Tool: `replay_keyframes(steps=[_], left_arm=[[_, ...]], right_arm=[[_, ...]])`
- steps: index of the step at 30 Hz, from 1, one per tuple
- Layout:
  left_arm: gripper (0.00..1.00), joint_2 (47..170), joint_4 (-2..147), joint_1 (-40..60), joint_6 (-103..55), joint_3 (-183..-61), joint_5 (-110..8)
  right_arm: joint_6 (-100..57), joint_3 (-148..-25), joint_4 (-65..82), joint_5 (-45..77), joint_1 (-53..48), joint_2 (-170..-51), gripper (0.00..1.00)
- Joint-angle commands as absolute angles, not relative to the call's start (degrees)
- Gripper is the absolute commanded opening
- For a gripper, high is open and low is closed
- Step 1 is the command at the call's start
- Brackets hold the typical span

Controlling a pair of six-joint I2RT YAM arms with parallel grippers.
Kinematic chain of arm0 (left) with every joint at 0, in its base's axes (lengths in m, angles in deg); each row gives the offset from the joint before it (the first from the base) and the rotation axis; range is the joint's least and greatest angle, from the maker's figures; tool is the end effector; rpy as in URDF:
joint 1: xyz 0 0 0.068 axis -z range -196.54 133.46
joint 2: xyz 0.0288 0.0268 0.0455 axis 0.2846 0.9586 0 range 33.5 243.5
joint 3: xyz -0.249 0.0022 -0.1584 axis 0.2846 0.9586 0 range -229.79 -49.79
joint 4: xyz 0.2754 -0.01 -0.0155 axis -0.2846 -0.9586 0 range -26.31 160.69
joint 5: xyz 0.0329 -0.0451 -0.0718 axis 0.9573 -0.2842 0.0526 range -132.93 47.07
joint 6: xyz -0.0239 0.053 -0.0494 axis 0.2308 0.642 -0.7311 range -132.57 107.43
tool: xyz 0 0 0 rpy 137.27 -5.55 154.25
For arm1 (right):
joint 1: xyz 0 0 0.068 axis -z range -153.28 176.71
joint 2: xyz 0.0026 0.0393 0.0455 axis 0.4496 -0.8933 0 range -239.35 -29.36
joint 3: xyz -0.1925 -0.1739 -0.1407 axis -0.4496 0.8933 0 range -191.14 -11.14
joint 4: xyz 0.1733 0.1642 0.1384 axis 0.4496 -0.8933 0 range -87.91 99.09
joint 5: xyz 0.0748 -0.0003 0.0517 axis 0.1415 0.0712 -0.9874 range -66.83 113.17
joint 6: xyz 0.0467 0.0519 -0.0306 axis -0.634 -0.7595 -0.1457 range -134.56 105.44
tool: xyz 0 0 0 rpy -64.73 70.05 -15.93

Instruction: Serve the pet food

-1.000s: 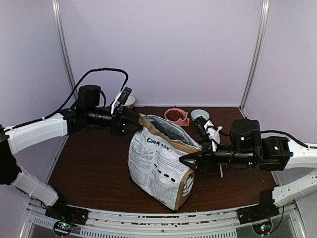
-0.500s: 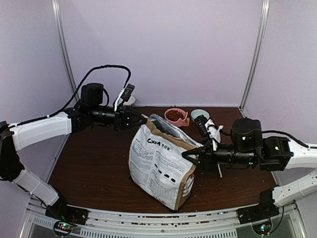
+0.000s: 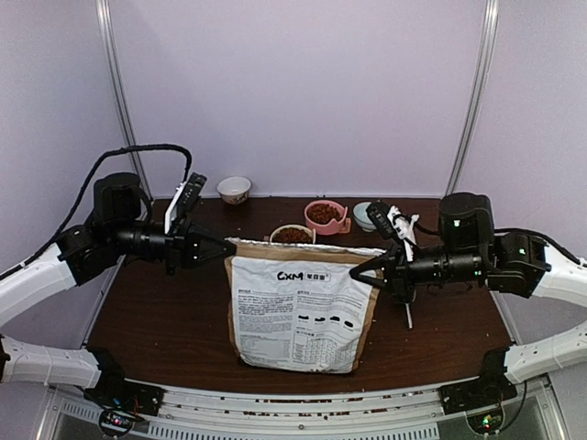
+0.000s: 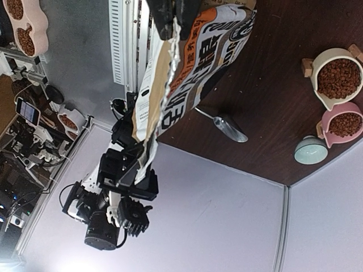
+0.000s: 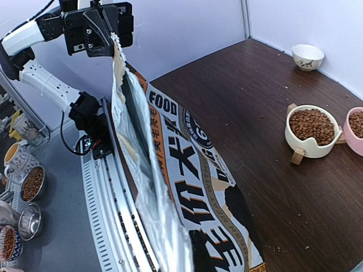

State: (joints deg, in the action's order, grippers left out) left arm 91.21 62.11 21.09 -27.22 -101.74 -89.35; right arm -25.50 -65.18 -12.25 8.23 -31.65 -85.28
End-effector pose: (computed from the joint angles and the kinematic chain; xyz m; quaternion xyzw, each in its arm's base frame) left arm 0.1669 -0.1877 0.3603 0.3814 0.6633 -0.5277 0.3689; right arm 0.1153 0.2188 0.3488 -0.3984 0.7293 0.3995 0.3871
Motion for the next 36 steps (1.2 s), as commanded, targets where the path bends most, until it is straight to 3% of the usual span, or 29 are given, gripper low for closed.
replay_keyframes(steps=[1, 6, 7, 9, 11, 12, 16, 22, 31, 34, 36], left_arm=[[0.00, 83.9, 65.4, 18.6, -27.2, -99.7, -84.7], [0.00, 80.1, 66.4, 18.6, -30.3, -95.8, -84.0], [0.00, 79.7, 65.4, 18.6, -30.3, -96.1, -83.6], [0.15, 79.4, 61.3, 18.6, -28.8, -98.5, -82.4], [0.41, 79.7, 55.3, 19.1, -26.1, -102.2, -79.1], [0.50, 80.2, 51.7, 19.6, -24.3, -104.4, -77.3], [0.61, 82.9, 43.6, 22.7, -20.3, -111.9, -70.3], [0.64, 91.1, 37.1, 31.2, -15.7, -122.1, -63.2], [0.64, 103.1, 35.7, 35.7, -13.3, -132.5, -64.9], [0.64, 105.2, 35.7, 36.3, -13.1, -134.2, -65.6], [0.63, 106.1, 35.8, 36.7, -13.1, -134.9, -65.8]], right_arm=[[-25.7, -65.5, -5.7, 3.9, -26.8, -83.4, 0.00], [-28.1, -61.8, -0.7, -1.3, -24.9, -84.0, 0.00], [-28.1, -62.0, -0.8, -2.1, -24.8, -83.8, 0.04], [-27.7, -62.6, -1.4, -3.5, -24.8, -83.2, 0.26], [-27.1, -62.9, -2.7, -4.2, -24.7, -82.3, 0.49], [-26.8, -62.7, -3.5, -4.3, -24.7, -81.5, 0.56], [-24.3, -60.0, -5.3, -3.3, -24.0, -78.4, 0.67], [-23.7, -55.1, -2.3, -7.4, -16.8, -75.7, 0.69], [-21.6, -56.7, 3.9, -14.3, -15.5, -78.7, 0.63], [-21.4, -57.1, 5.2, -14.7, -15.4, -79.6, 0.59], [-21.5, -57.5, 5.6, -14.8, -15.5, -80.3, 0.51]])
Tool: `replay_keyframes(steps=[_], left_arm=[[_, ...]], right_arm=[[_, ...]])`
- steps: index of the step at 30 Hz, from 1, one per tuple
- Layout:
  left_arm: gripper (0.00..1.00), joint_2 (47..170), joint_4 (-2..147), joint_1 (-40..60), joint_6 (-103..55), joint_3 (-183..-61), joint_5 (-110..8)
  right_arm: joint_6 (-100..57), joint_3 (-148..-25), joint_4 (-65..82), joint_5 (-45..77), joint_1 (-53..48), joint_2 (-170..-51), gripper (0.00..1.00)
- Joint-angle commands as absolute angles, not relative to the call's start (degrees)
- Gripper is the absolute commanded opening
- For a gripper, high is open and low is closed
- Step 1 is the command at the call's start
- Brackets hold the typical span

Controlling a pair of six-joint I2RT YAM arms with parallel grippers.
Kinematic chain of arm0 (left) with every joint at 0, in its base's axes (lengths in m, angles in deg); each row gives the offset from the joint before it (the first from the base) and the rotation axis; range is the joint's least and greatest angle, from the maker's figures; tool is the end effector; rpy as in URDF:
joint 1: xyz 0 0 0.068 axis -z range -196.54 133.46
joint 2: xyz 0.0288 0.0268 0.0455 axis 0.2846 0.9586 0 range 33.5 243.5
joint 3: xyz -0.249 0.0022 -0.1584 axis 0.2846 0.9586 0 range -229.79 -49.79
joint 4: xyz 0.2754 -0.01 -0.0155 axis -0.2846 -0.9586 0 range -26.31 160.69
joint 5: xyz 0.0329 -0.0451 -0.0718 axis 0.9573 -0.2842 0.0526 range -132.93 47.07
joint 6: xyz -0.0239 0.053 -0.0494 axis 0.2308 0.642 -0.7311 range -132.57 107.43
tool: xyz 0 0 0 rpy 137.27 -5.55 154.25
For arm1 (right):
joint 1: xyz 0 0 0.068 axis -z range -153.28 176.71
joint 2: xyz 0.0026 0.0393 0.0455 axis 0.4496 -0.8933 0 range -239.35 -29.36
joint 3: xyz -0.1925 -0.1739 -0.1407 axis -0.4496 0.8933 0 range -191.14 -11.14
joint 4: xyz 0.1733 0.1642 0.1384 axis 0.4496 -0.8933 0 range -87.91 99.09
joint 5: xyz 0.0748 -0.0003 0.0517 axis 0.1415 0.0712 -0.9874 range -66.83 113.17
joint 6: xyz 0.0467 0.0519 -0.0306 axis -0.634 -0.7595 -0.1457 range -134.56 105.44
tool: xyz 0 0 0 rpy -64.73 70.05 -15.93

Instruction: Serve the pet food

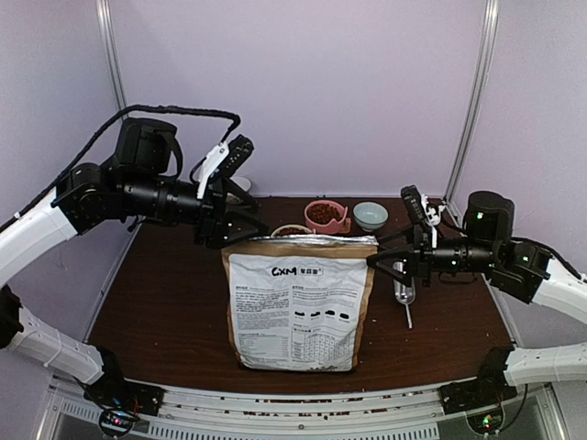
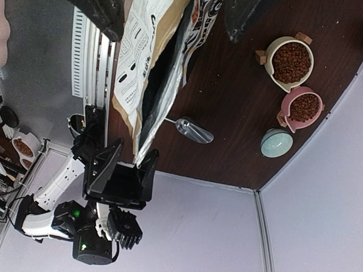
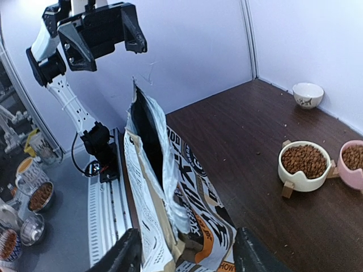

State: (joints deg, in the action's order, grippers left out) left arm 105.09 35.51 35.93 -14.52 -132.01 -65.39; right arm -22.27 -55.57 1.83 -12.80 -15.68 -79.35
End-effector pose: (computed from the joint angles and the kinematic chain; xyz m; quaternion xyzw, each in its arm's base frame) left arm 0.1608 -0.2497 0.4372 0.4473 0.7014 -0.3881 0.3967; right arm 0.1396 0.1788 0.3397 -0.4054 0.6523 0.4698 0.4352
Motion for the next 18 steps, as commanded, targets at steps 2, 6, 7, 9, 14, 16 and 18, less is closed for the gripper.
replay_keyframes(steps=[2, 6, 7, 9, 14, 16, 18], left_arm=[[0.63, 106.9, 35.8, 37.1, -13.0, -135.6, -65.8], [0.63, 108.0, 35.2, 37.5, -13.0, -136.7, -65.7], [0.63, 108.3, 35.1, 37.6, -13.0, -136.8, -65.6], [0.63, 109.0, 34.8, 37.7, -12.9, -137.2, -65.5], [0.63, 111.7, 33.5, 38.2, -12.9, -139.8, -66.6], [0.63, 113.3, 32.4, 38.7, -12.6, -141.4, -66.6], [0.64, 115.1, 31.3, 39.4, -12.0, -143.2, -66.6]], right_arm=[[-21.4, -58.4, 5.4, -15.3, -15.5, -81.4, 0.44], [-21.6, -59.6, 5.1, -17.0, -15.5, -82.4, 0.35], [-21.6, -59.6, 5.2, -17.0, -15.5, -82.4, 0.34], [-21.6, -59.5, 5.3, -17.0, -15.5, -82.4, 0.30], [-21.6, -60.1, 4.5, -18.8, -15.5, -82.8, 0.12], [-21.3, -60.5, 3.4, -19.7, -15.5, -83.0, 0.06], [-20.8, -60.9, 2.2, -20.0, -15.5, -82.8, 0.00]])
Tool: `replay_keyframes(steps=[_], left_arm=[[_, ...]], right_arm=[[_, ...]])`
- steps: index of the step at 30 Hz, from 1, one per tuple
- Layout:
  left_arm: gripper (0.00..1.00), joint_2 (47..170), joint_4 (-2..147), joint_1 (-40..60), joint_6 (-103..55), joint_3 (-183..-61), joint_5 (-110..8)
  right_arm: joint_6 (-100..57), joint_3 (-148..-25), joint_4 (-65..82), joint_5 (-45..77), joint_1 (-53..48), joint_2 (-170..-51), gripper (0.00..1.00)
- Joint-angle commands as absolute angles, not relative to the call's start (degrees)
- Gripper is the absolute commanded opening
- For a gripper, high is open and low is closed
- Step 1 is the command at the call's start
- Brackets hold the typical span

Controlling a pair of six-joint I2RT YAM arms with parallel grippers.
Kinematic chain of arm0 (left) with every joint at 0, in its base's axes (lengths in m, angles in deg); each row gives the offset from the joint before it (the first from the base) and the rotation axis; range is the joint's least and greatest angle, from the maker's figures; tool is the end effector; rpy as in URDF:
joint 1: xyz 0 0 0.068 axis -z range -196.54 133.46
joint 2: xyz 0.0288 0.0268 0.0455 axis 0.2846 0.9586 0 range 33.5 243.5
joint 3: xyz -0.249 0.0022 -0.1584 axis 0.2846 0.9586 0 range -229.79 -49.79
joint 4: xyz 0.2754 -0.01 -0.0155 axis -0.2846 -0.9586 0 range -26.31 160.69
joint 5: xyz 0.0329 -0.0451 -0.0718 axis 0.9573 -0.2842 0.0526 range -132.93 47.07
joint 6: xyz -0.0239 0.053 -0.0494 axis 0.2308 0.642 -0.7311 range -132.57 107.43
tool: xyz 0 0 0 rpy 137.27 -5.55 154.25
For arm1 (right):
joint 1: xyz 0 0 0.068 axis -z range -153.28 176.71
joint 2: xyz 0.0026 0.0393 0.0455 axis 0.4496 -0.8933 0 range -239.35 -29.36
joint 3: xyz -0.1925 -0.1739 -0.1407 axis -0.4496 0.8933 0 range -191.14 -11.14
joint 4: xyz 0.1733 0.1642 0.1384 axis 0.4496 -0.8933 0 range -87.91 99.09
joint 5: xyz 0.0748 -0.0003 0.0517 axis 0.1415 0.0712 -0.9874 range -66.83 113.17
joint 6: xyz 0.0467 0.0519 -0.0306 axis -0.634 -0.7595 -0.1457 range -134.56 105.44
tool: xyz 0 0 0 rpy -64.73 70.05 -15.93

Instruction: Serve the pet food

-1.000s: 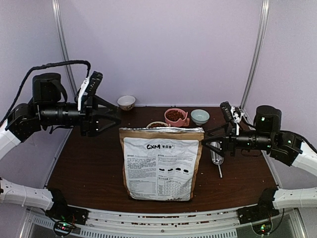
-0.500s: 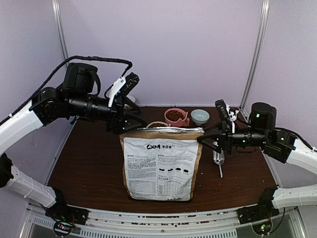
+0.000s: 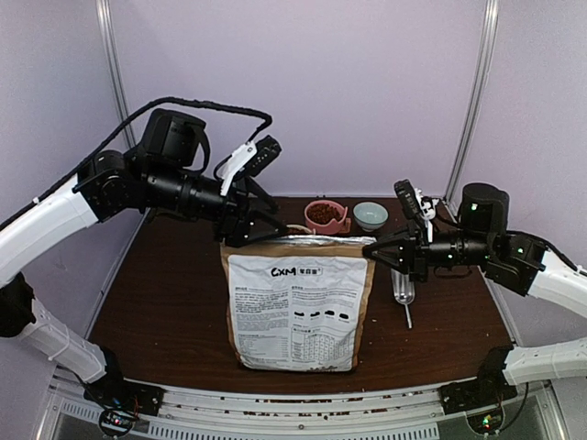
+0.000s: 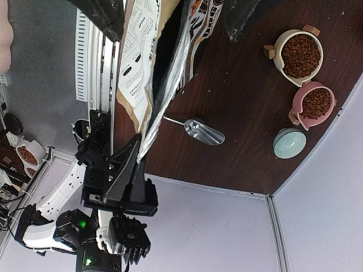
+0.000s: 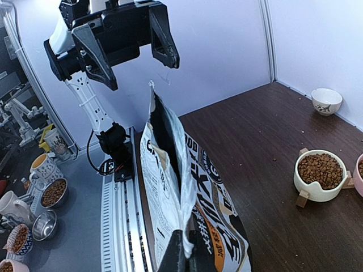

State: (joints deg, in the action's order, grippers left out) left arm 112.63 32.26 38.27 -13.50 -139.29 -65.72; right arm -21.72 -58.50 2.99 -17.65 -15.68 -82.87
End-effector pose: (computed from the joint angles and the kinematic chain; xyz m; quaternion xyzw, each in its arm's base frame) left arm 0.1693 -0.2834 0.4384 0.4714 0.7033 -0.3855 0.3668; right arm 0.1450 0.1895 0.3498 -0.4294 0.6293 0.4930 0.4202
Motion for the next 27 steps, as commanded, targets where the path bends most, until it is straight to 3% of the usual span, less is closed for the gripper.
replay_keyframes(steps=[1, 20, 24, 27], left_arm=[[0.64, 116.1, 30.8, 39.7, -11.8, -144.1, -66.7], [0.66, 138.4, 19.7, 44.4, -5.1, -166.1, -72.7], [0.62, 140.2, 19.6, 44.4, -4.8, -168.1, -74.2], [0.52, 141.1, 19.6, 44.5, -4.6, -168.9, -74.8]], right_arm=[[-20.7, -60.9, 2.0, -20.0, -15.5, -82.7, 0.00], [-21.1, -60.6, 3.9, -21.5, -15.5, -81.7, 0.00], [-21.0, -60.5, 3.9, -21.6, -15.5, -81.6, 0.00], [-21.1, -60.5, 3.9, -21.6, -15.5, -81.6, 0.00]])
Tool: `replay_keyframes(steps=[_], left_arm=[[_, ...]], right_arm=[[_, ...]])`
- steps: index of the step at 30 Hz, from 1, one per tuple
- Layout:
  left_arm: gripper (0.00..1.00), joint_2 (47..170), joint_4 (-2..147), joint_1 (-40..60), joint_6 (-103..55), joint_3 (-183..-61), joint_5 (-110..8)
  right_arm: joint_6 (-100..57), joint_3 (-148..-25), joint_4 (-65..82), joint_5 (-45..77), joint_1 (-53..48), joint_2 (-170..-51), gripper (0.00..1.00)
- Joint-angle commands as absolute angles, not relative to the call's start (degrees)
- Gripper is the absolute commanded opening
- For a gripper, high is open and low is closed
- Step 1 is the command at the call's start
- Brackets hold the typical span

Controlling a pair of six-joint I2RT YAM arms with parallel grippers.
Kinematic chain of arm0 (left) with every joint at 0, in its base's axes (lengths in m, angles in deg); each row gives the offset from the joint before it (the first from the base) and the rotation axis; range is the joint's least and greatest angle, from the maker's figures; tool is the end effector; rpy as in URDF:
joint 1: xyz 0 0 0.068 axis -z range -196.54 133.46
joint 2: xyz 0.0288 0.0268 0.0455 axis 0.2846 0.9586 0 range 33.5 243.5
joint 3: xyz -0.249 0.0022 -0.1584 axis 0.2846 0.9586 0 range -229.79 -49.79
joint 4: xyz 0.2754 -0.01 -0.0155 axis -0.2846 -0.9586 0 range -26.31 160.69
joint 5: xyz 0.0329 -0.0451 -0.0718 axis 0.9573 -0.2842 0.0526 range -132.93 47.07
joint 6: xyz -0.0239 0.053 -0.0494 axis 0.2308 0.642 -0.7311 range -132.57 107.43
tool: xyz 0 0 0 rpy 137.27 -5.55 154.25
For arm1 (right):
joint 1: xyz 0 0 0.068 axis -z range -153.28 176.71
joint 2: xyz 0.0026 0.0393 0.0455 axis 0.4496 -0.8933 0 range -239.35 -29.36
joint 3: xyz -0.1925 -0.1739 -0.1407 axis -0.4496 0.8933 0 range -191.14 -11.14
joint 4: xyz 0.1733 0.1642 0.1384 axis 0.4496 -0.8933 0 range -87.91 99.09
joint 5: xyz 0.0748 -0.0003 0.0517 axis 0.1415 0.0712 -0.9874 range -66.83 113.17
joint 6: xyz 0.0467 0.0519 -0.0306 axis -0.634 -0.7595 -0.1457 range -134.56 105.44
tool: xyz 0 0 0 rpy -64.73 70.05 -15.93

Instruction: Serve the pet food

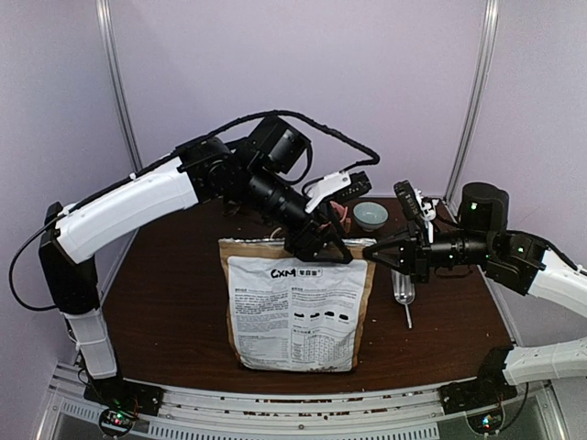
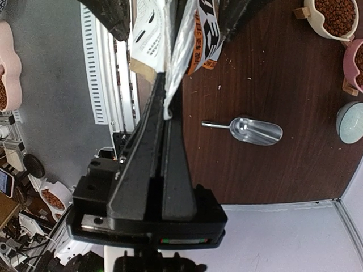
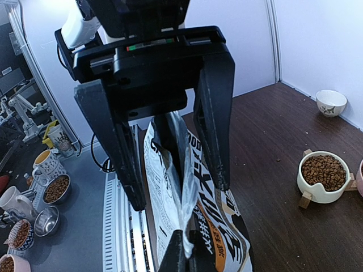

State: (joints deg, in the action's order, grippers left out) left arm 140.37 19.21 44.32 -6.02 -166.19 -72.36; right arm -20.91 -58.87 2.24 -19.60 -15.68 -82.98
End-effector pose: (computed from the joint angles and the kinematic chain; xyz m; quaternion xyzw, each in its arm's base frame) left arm 0.1901 -0.4060 0.4033 0.5762 0.6776 -0.3861 0.2445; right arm 0.1428 0.1898 0.3506 -0.4415 0.6214 0.4993 0.4119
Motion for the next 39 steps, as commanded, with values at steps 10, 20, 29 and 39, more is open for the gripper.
replay_keyframes(steps=[10, 20, 29, 39], left_arm=[[0.37, 144.0, 15.7, 45.2, -3.0, -171.7, -75.1], [0.12, 144.4, 15.0, 45.3, -2.3, -173.0, -73.8], [0.00, 144.2, 15.0, 45.4, -1.8, -173.6, -74.6], [0.00, 144.2, 15.0, 45.7, -1.9, -173.8, -74.8]], right_arm=[[-21.3, -60.6, 4.8, -21.8, -15.5, -81.9, 0.00], [-21.6, -60.5, 5.2, -22.0, -15.5, -82.0, 0.00], [-23.1, -59.9, 7.5, -23.2, -15.6, -83.5, 0.01], [-24.4, -59.9, 10.1, -24.1, -15.6, -85.1, 0.11]])
